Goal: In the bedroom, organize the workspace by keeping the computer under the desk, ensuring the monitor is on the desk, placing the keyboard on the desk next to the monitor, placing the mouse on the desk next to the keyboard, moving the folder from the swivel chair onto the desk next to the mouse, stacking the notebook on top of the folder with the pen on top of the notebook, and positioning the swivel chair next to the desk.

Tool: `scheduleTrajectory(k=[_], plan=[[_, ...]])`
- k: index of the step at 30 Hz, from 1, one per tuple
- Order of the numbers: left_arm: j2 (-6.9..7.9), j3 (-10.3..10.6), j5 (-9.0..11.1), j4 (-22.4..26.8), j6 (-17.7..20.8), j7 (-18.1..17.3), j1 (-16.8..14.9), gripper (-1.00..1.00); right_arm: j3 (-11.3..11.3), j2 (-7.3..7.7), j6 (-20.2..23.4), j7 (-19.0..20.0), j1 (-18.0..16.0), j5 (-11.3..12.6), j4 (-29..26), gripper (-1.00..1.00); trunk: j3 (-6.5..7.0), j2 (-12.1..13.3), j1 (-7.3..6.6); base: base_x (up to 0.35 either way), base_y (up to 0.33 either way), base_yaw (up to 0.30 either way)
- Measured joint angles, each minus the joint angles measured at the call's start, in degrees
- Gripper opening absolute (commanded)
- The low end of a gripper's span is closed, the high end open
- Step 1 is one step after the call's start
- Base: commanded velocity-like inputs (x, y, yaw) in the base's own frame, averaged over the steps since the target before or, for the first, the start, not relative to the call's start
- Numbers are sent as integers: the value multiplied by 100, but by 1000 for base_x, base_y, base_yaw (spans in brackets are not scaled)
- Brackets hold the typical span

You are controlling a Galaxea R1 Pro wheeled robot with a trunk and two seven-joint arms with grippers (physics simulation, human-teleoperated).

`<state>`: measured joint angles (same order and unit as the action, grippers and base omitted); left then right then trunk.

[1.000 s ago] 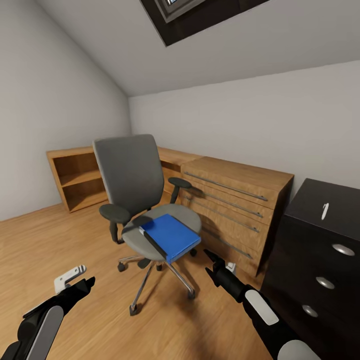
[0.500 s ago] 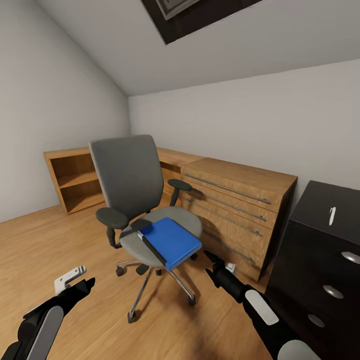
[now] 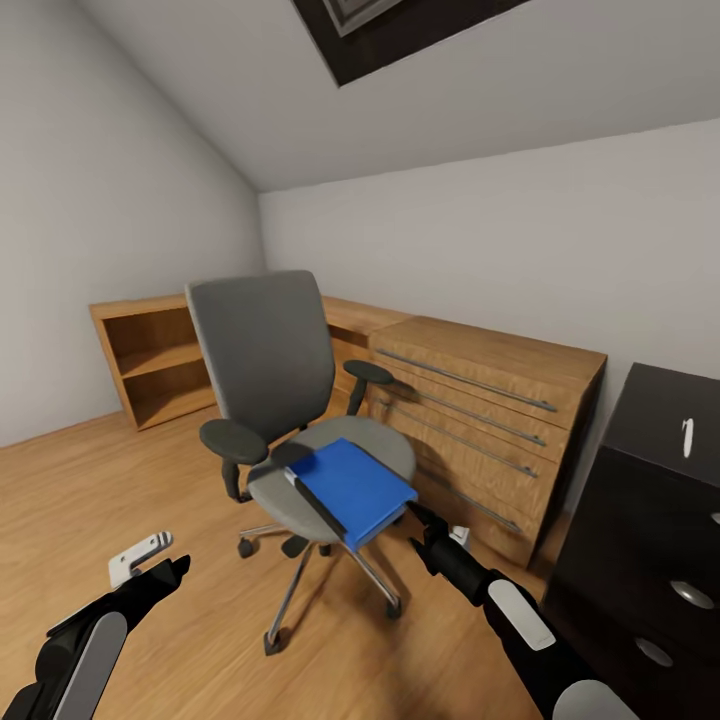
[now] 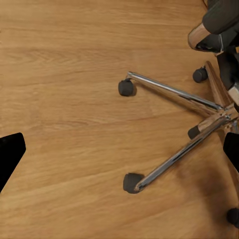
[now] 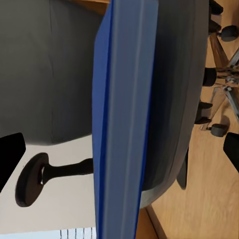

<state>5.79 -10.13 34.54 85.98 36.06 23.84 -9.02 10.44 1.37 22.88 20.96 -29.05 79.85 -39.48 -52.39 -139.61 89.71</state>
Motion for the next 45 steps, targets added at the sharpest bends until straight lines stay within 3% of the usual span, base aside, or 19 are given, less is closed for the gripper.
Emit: scheduleTrajectory(k=[42,43,45], plan=[[-17,9,-32,-18,0,8,0,100,0,-3,-1,-4,0,-1,1,100,0,0,0,36,43,0],[-17,9,-33,-18,0,9,0,100,0,-3,-1,-4,0,-1,1,-100,0,0,0,0,0,0],[-18,9,-33,-18,0,9,0,100,0,-3,-1,-4,0,0,0,-100,0,0,0,0,0,0]])
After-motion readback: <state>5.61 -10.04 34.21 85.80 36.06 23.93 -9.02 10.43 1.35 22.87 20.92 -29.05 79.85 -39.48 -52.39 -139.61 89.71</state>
